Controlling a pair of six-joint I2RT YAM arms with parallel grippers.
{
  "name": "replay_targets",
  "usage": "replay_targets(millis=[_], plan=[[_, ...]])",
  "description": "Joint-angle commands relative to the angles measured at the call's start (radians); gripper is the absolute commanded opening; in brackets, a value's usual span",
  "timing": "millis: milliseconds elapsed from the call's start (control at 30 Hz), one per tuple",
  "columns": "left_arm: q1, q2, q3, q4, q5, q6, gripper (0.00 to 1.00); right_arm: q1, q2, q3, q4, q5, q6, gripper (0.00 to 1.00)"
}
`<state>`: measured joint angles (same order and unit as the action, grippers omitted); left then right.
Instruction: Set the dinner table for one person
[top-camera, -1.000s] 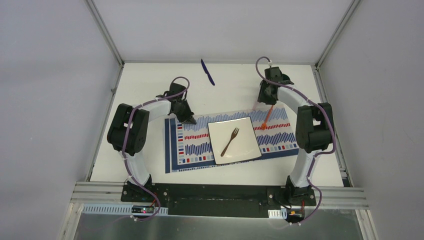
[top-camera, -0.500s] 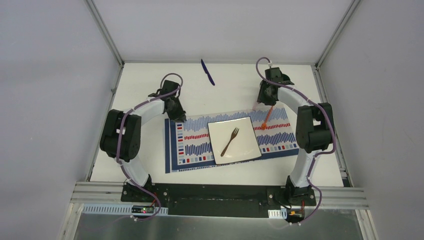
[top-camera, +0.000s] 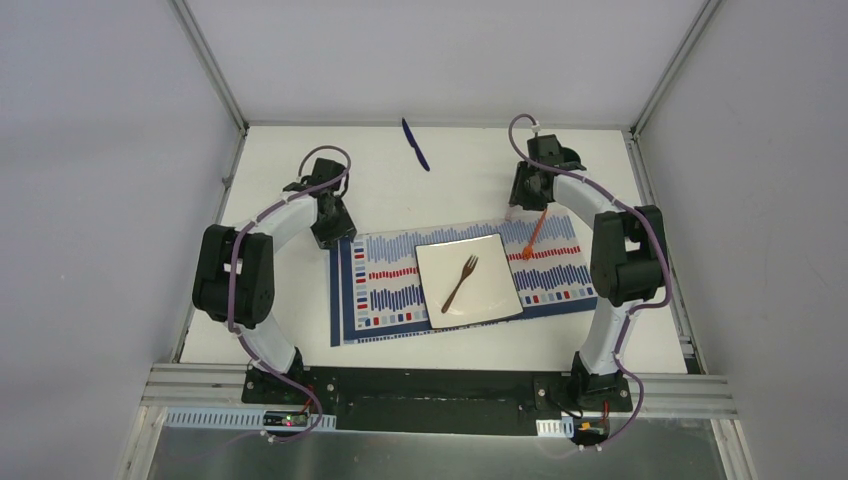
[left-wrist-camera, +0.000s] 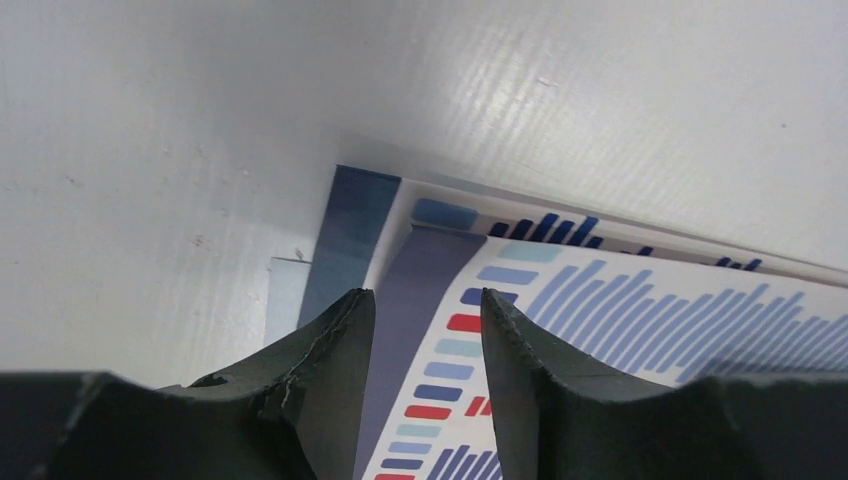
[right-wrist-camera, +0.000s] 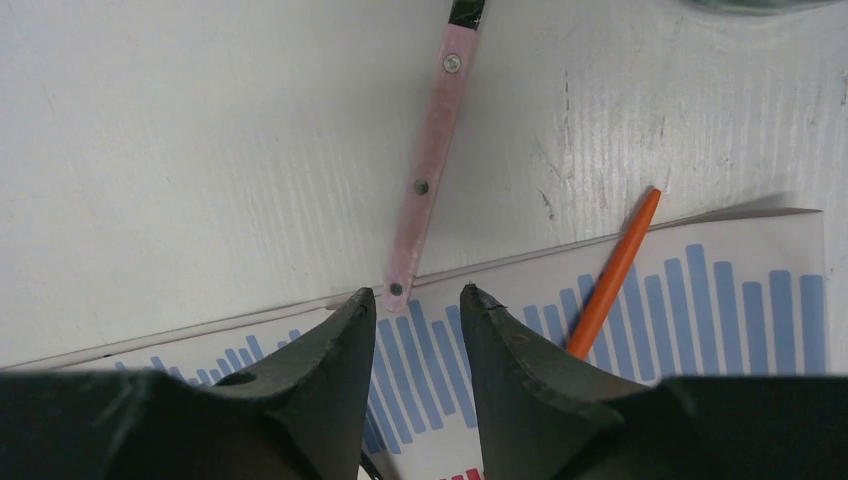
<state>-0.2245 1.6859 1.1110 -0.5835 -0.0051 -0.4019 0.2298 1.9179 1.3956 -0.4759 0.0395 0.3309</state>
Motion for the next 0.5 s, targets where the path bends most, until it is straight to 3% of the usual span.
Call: replay_targets(millis=[0, 467], plan=[[0.025, 0.012, -0.007, 0.029, -0.039, 0.018, 0.46, 0.005, -0.066, -0.010, 0.035, -0.023, 0.001, 0.42], [0.098, 0.121, 0.003, 0.146, 0.131, 0.085, 0.44, 0.005, -0.065, -0.010, 0.040, -0.032, -0.006, 0.42]])
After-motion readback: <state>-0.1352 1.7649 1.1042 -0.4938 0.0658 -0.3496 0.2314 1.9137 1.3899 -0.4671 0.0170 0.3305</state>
